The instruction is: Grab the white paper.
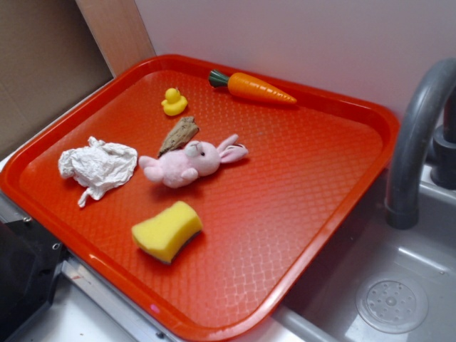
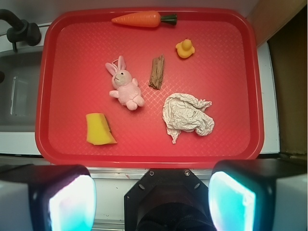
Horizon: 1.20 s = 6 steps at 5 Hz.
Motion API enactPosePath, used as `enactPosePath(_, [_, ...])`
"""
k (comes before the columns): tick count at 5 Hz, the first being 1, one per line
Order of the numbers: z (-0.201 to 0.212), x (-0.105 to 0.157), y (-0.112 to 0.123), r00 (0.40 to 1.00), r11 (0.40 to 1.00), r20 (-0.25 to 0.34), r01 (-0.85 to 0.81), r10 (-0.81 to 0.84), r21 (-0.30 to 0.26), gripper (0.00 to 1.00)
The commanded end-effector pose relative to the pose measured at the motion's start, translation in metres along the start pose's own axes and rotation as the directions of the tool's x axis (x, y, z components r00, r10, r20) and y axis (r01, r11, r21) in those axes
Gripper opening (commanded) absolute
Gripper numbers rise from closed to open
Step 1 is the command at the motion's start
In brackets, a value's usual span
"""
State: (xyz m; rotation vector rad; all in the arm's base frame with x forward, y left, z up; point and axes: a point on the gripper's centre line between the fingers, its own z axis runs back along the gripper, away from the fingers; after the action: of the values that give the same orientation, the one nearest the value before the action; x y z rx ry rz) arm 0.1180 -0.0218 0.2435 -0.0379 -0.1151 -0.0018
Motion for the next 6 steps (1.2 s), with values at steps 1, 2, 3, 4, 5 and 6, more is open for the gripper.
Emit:
enactPosePath(1, [0.000, 0.000, 0.000, 1.000, 1.000, 0.000, 0.000, 0.000, 0.000, 1.00])
enactPosePath(2, [-0.006, 0.030, 0.012, 0.968, 0.967, 0.015, -0.252, 0.252, -0.034, 1.00])
enactPosePath(3, [-0.019, 0.057, 0.028, 0.875, 0.876, 0.047, -0.481, 0.482, -0.024, 1.00])
enactPosePath(4, [-0.041, 0.057, 0.053, 0.734, 0.732, 0.029, -0.679, 0.678, 0.062, 1.00])
enactPosePath(5, [-0.072, 0.038, 0.078, 0.550, 0.539, 0.037, -0.829, 0.834, 0.151, 1.00])
enactPosePath(6, [-0.093, 0.024, 0.080, 0.318, 0.314, -0.022, -0.920, 0.948, 0.235, 1.00])
